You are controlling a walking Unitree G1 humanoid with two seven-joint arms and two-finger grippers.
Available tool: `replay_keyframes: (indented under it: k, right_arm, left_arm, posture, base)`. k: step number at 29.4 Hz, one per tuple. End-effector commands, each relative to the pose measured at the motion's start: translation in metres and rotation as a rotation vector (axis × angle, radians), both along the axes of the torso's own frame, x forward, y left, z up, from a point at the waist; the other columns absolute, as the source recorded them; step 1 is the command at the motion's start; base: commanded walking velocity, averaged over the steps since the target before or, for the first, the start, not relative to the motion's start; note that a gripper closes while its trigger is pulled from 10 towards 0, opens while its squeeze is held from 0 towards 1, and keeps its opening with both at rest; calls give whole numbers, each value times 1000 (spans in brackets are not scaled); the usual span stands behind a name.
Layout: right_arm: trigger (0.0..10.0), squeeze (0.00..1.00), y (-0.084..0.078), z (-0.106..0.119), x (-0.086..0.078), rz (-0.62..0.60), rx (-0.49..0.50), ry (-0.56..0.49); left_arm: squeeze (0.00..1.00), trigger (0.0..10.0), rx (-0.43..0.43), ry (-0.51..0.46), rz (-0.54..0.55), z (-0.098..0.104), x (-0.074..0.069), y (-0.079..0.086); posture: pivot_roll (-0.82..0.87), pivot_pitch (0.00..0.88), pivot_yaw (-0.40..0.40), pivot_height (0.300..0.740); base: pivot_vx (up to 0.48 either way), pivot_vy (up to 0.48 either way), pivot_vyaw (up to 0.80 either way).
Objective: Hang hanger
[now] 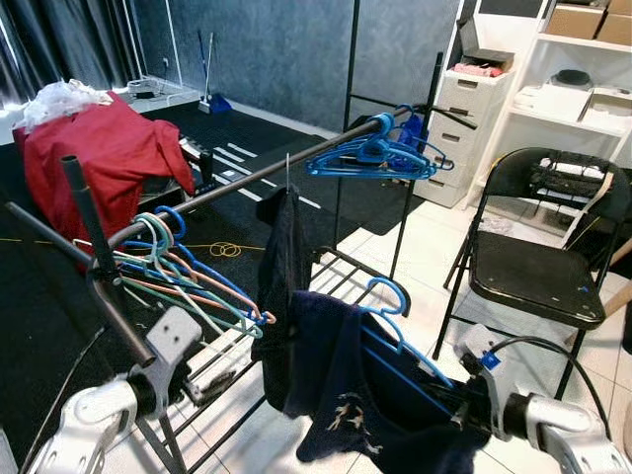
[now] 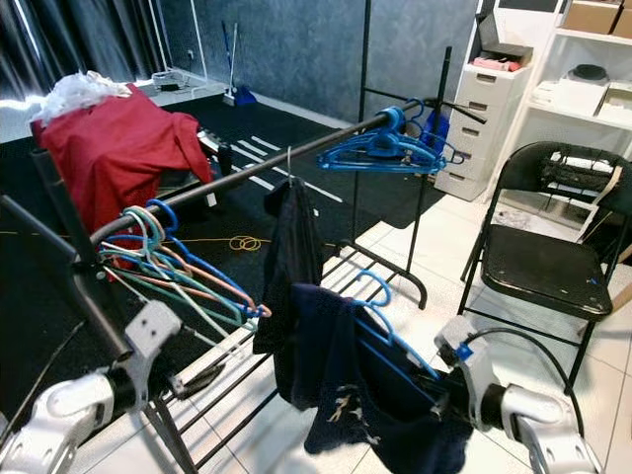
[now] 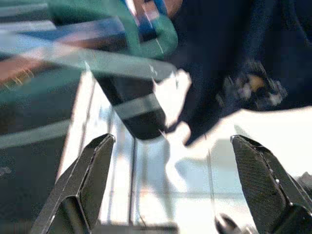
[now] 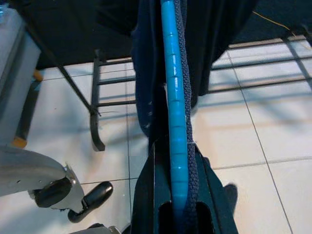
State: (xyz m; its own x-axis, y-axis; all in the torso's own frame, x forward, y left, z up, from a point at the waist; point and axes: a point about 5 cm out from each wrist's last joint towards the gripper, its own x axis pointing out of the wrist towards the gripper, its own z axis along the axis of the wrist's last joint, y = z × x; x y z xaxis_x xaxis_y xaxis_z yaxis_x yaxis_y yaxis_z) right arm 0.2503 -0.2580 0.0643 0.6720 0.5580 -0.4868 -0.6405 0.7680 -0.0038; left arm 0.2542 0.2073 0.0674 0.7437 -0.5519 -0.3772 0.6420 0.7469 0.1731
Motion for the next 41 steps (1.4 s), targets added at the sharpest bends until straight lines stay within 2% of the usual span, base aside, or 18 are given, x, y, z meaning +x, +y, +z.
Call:
replay_keyframes:
  k: [1,2,3,4,7,9,11,14,28,33,41]
  right_arm:
    - [10000,0,0,4,2,-35,0,-24]
    - [10000,0,0,4,2,-35,0,-24]
    - [10000,0,0,2,2,-63,-3,-23]
    - [10000,0,0,2,1,-66,-1,-21]
    - [10000,0,0,2,2,-69,-4,-22]
    - [10000,0,-1,4,4,-77,1,-27]
    - [10000,0,-1,6,6,-85,1,-40]
    - [10000,0,0,6,7,-96,-6,-49]
    - [10000,0,1,4,11,-127,-21,-61]
    - [10000,0,2,0,10,-138,-28,-56]
    - [10000,0,9,0,15,-168,-2,-79]
  left_arm:
    - [0,10000,8,59,15,-14,-6,-4]
    - [0,10000,8,59,15,-14,-6,-4]
    - [0,10000,-6,141,44,-34,-18,-11]
    - [0,10000,-17,169,55,-39,-22,-14]
    - [0,10000,-34,187,86,-44,-25,-15]
    - [0,10000,-105,215,139,-49,-29,-18]
    - [0,10000,-237,209,194,-48,-34,-22]
    - [0,10000,-339,208,250,-48,-41,-23]
    - [0,10000,-339,203,280,-50,-43,-17]
    - [0,10000,-336,177,283,-47,-38,-17]
    - [0,10000,-346,72,289,-29,-19,-22]
  posture:
    - [-31,0,-23,740]
    - [-31,0,-23,740]
    - [-31,0,-22,740]
    - [-31,0,-22,740]
    - [-30,0,-23,740]
    - [-28,0,-24,740]
    - [-23,0,-27,740]
    - [-19,0,-30,740]
    - [-19,0,-37,740]
    - [-19,0,-38,740]
    - [-21,0,-41,740]
  base:
    - [0,0,0]
    - [0,0,0]
    - [0,0,0]
    - [0,0,0]
    - [0,0,0]
    - [0,0,0]
    - [0,0,0]
    - [-131,0,0]
    - [-457,0,0]
    - [-355,0,0]
    - [0,0,0]
